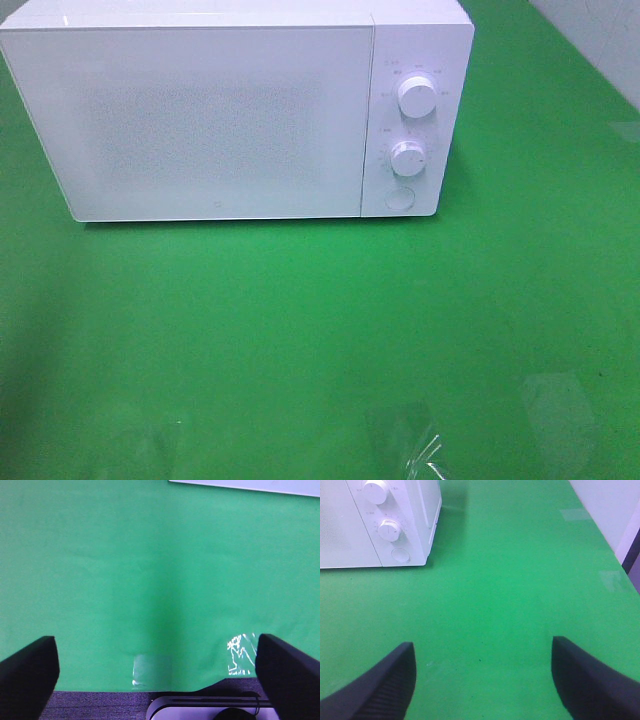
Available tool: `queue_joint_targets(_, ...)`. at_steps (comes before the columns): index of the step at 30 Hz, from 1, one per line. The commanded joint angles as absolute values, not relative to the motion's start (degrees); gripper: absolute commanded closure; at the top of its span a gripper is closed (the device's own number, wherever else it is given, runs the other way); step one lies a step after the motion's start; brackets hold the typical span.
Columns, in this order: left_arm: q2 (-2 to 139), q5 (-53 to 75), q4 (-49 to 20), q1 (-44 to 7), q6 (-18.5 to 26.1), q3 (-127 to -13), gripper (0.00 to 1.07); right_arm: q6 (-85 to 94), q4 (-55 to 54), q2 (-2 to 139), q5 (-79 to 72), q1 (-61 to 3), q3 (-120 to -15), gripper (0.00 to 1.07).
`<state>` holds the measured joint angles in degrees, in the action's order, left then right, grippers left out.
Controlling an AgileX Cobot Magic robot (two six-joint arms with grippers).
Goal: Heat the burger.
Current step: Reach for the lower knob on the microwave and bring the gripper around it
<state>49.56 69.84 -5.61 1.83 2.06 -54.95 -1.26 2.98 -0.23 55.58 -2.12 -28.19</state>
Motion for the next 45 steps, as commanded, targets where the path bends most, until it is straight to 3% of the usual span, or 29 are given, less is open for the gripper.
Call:
queue_joint_targets(1,42.6,69.6,-5.3,1.9,3.1,-48.4,0.06,-0.9,2.8,-1.8,54.9,-1.9,-28.1,0.33)
queue_joint_targets(12,24.8,64.5,-4.1,1.9,2.6,-33.4,0.06,-0.9,2.8,-1.8,54.9,-1.9,-28.1,0.33)
queue_joint_targets(28,-1.4,61.3,-3.2,1.9,2.5,-29.7,0.06,-0.9,2.8,-1.8,54.9,-1.9,-28.1,0.33)
queue_joint_targets(45,-1.3,61.3,-3.3,1.9,2.5,-29.7,0.06,-0.9,2.8,-1.8,54.9,-1.9,-28.1,0.33)
